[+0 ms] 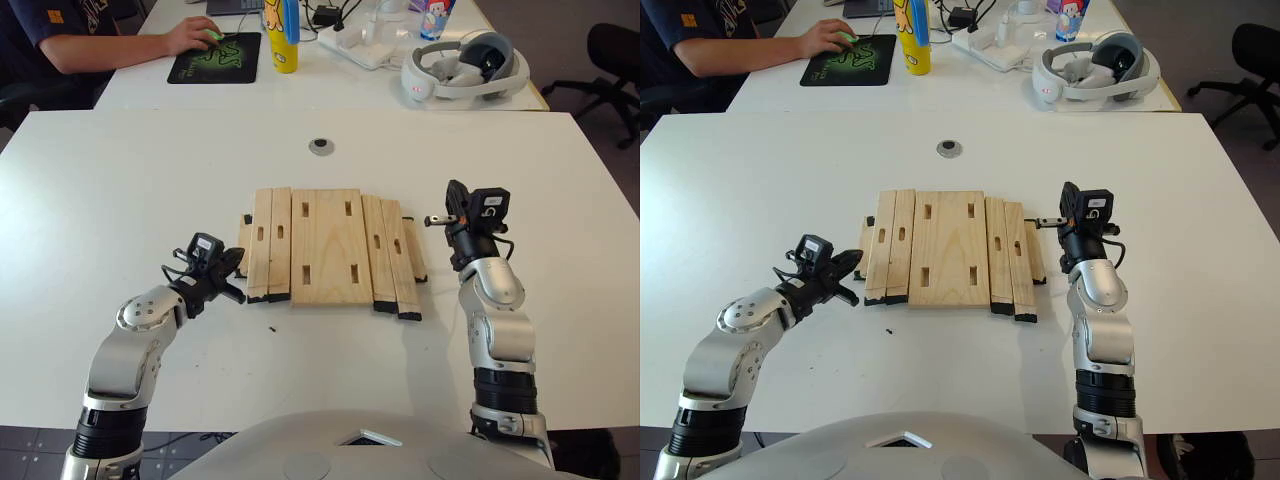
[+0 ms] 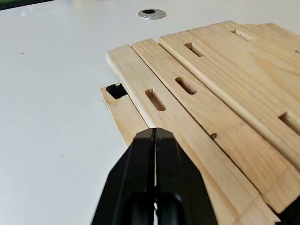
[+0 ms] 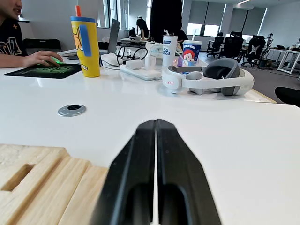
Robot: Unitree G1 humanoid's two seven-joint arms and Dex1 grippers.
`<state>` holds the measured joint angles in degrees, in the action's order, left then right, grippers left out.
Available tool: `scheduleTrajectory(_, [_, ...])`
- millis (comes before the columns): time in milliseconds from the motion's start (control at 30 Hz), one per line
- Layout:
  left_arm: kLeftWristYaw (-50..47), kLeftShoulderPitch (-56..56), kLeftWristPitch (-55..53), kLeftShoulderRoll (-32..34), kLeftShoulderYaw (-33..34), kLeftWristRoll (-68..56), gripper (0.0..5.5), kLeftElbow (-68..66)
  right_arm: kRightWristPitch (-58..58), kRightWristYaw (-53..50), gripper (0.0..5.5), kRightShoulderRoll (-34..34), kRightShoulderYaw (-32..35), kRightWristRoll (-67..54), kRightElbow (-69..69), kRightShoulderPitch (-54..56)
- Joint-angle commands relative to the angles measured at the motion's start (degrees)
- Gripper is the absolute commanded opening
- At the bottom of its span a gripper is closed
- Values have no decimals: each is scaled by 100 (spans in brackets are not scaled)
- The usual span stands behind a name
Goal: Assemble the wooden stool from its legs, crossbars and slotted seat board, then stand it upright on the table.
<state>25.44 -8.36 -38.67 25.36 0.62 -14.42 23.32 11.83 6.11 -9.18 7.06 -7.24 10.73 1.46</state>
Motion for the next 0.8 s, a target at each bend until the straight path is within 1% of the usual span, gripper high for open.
scheduleTrajectory(33, [-39,-34,-422,148,-93,67,3,-132,81,-3,4,4,12,-18,-9,53])
scheduleTrajectory(233, [-51,-25,-593,263,-187,156,3,-286,79,8,4,9,-9,-14,-54,75])
scheduleTrajectory(467, [-61,600,-566,681,190,302,3,-734,86,22,4,19,-51,-13,-86,83])
scheduleTrajectory(567, [-15,705,-567,746,222,322,3,-790,89,29,4,16,-61,-19,-106,94])
scheduleTrajectory(667, [-25,778,-572,662,300,223,3,-691,87,35,4,12,-69,-21,-127,112])
scheduleTrajectory(800, [217,805,-1216,391,427,-524,3,-84,79,41,4,6,-68,-24,-139,113])
